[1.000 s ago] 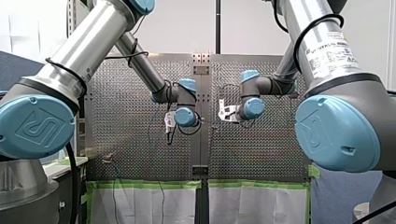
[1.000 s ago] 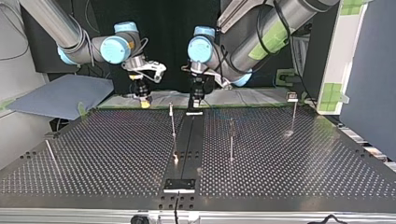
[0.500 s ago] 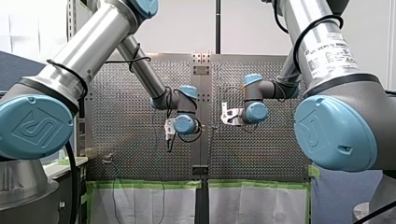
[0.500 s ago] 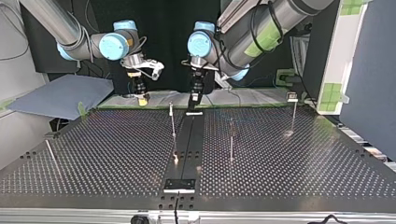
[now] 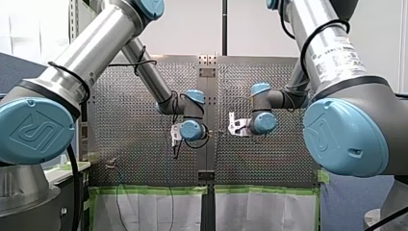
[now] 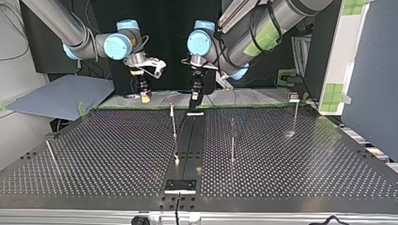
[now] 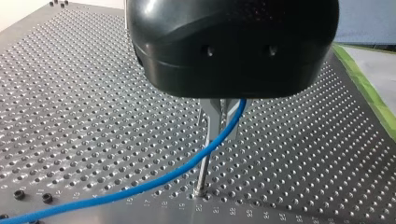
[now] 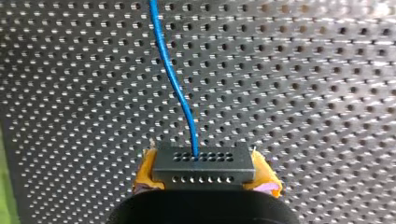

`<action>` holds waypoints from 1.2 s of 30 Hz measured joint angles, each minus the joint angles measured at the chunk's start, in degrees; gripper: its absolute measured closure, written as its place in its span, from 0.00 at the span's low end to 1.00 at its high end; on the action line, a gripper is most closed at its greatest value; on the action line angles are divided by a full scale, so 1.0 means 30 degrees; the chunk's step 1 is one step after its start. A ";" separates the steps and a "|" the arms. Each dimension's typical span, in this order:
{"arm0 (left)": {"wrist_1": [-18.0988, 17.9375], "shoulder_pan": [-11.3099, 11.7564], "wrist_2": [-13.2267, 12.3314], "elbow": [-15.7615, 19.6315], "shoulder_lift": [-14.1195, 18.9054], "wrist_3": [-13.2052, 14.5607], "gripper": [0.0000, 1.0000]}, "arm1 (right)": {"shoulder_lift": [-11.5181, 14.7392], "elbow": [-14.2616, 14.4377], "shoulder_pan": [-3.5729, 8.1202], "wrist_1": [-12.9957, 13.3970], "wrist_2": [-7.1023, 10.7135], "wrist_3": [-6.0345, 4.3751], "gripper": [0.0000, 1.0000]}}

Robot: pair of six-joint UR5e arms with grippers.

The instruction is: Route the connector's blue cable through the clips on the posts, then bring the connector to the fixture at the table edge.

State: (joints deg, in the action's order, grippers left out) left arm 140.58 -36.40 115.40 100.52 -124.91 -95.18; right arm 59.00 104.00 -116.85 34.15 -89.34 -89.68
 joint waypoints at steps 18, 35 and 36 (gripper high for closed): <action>-0.0788 0.0050 -0.0037 -0.0276 -0.1044 -0.0707 1.00 | -0.0815 -0.0002 0.0875 0.0908 0.0267 0.0008 1.00; -0.0998 -0.0024 -0.0011 -0.0674 -0.1060 -0.0423 1.00 | -0.1184 -0.0038 0.1535 0.1526 0.1578 -0.0180 1.00; -0.0993 -0.0025 -0.0006 -0.0700 -0.1060 -0.0412 1.00 | -0.1183 -0.0041 0.1551 0.1531 0.1640 -0.0187 1.00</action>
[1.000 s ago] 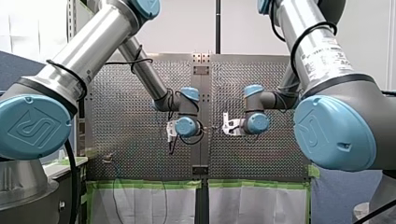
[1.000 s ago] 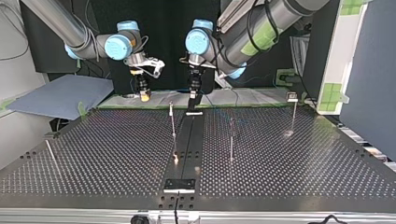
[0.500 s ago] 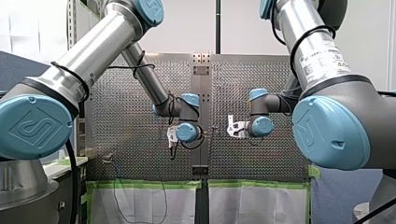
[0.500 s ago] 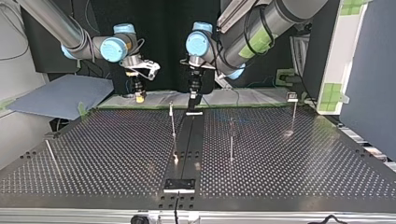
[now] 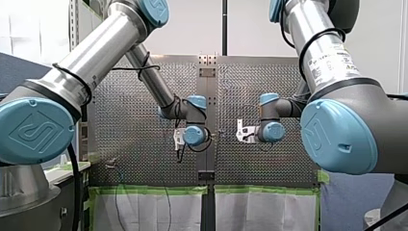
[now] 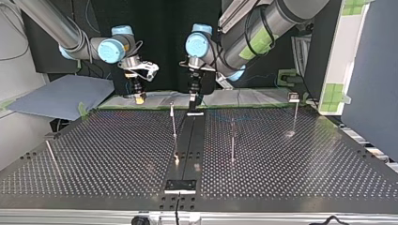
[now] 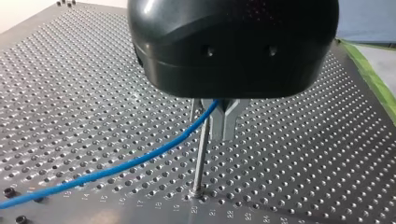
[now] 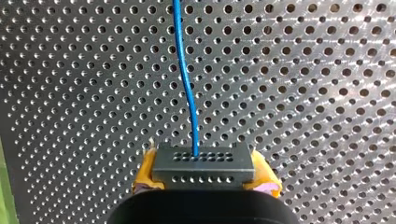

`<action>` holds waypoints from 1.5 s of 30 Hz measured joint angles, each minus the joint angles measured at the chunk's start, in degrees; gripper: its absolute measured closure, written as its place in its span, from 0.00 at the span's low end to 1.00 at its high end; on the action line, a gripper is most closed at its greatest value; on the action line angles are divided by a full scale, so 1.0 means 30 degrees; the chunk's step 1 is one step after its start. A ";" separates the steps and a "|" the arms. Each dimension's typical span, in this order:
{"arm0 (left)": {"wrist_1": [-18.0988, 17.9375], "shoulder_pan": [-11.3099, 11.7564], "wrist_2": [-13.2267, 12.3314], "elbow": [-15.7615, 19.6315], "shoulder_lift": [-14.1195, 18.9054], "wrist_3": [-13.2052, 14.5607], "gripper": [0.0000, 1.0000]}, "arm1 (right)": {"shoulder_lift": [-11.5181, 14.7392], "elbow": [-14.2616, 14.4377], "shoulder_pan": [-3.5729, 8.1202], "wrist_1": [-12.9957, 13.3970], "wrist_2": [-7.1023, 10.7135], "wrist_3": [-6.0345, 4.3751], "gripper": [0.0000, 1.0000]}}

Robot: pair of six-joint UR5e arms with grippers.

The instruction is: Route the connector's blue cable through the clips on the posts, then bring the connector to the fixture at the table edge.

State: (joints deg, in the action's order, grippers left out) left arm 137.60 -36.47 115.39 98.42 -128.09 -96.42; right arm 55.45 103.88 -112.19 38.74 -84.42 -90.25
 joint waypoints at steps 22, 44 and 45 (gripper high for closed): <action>0.0132 -0.0089 0.0618 -0.0096 0.0000 0.1343 0.86 | -0.0004 -0.0051 0.0172 -0.0005 0.0375 -0.0042 1.00; 0.0162 0.0083 0.0484 -0.0461 0.0000 0.1695 0.89 | -0.0005 -0.0067 0.0346 -0.0057 0.0596 -0.0042 1.00; 0.0161 0.0086 0.0482 -0.0462 0.0000 0.1697 0.89 | -0.0004 -0.0069 0.0365 -0.0062 0.0596 -0.0042 1.00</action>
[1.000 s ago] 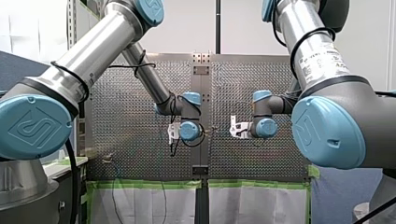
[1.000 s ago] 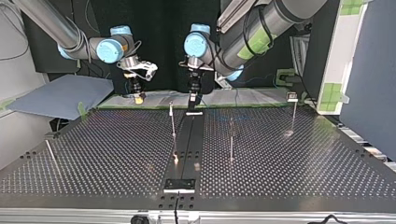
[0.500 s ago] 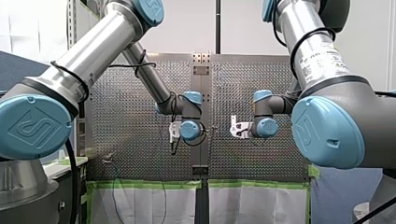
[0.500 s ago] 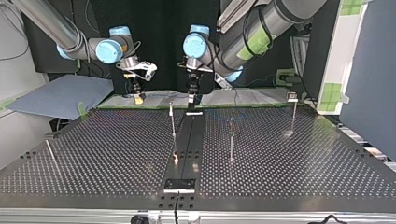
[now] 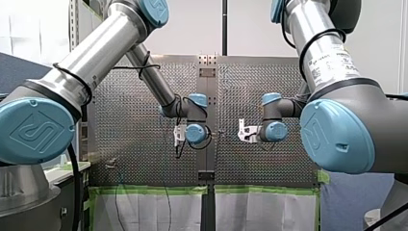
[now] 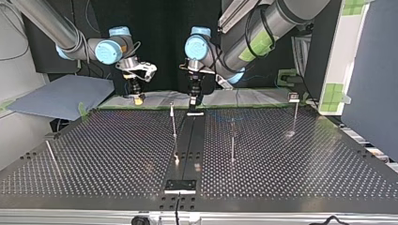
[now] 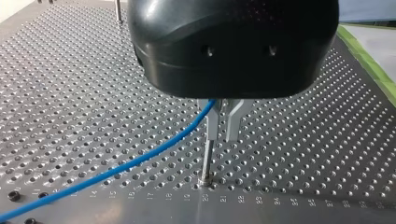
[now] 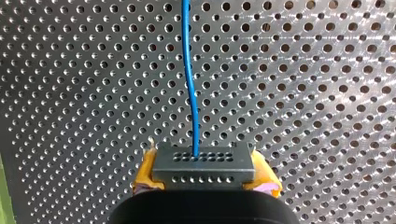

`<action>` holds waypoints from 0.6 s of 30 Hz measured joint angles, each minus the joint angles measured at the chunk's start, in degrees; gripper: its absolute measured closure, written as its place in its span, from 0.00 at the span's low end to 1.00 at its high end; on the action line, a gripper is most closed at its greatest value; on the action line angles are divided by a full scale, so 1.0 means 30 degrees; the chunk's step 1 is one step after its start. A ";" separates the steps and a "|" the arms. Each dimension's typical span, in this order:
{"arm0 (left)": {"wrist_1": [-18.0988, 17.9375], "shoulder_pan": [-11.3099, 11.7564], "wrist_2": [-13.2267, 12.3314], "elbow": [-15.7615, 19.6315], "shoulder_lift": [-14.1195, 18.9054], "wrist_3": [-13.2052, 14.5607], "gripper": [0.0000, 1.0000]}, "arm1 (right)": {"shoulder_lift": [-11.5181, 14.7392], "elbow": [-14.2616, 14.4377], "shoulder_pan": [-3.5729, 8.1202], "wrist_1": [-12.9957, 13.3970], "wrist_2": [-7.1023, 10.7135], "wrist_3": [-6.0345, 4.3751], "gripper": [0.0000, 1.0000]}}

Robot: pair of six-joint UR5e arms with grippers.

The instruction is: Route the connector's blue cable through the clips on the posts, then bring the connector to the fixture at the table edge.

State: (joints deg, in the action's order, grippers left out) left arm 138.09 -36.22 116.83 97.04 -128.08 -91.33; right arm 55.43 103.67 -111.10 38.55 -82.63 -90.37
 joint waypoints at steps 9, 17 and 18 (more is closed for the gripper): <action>0.0044 0.0012 -0.0056 -0.0118 0.0000 0.0049 0.89 | -0.0002 -0.0133 0.0239 -0.0081 0.0001 -0.0021 1.00; 0.0690 -0.0078 -0.0262 -0.0780 -0.0412 0.0030 0.89 | -0.0002 -0.0225 0.0467 -0.0129 0.0014 -0.0050 1.00; 0.0786 -0.0097 -0.0269 -0.0857 -0.0501 0.0009 0.89 | -0.0003 -0.0225 0.0498 -0.0131 0.0016 -0.0053 1.00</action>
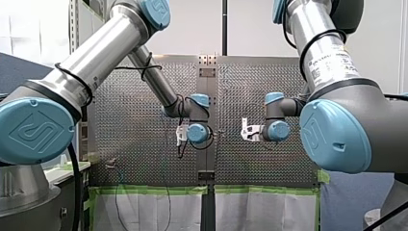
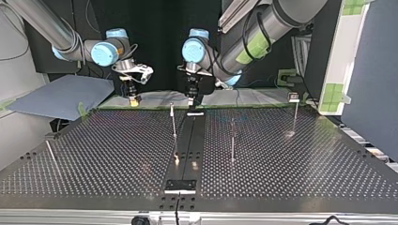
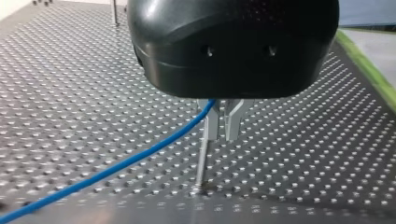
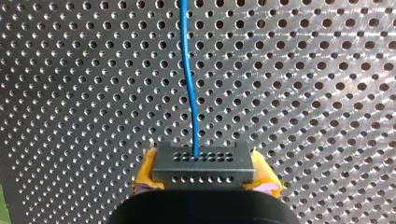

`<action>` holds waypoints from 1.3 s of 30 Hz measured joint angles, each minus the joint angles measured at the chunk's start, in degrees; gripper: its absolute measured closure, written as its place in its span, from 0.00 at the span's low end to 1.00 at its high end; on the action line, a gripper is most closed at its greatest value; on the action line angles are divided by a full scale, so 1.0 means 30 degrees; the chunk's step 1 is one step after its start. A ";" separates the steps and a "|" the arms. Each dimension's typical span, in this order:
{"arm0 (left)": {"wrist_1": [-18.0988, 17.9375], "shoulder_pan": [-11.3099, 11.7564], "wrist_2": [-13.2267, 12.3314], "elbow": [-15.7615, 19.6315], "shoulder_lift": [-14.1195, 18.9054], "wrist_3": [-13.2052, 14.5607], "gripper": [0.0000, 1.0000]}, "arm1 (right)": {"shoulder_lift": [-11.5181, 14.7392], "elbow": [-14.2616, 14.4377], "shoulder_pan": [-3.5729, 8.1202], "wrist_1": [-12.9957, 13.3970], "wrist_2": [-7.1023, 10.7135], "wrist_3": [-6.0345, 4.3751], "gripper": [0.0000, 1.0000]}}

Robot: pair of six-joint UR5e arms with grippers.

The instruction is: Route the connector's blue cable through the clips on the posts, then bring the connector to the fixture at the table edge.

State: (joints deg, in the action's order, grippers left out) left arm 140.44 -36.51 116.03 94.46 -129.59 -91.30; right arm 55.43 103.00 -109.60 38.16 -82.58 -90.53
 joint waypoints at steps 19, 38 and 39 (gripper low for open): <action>0.0265 0.0229 -0.0350 -0.0610 -0.0251 -0.0495 0.89 | 0.0001 -0.0007 0.0759 0.0084 0.0015 -0.0203 1.00; 0.0750 0.0755 -0.0910 -0.1226 -0.0324 -0.0890 0.89 | -0.0024 -0.0089 0.0987 0.0147 0.0122 -0.0289 1.00; 0.0800 0.0797 -0.0923 -0.1238 -0.0324 -0.0946 0.89 | -0.0025 -0.0099 0.1006 0.0146 0.0119 -0.0310 1.00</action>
State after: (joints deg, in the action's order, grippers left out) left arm 142.84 -34.12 113.26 90.75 -130.56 -94.14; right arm 55.35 102.70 -106.58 38.60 -82.22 -91.46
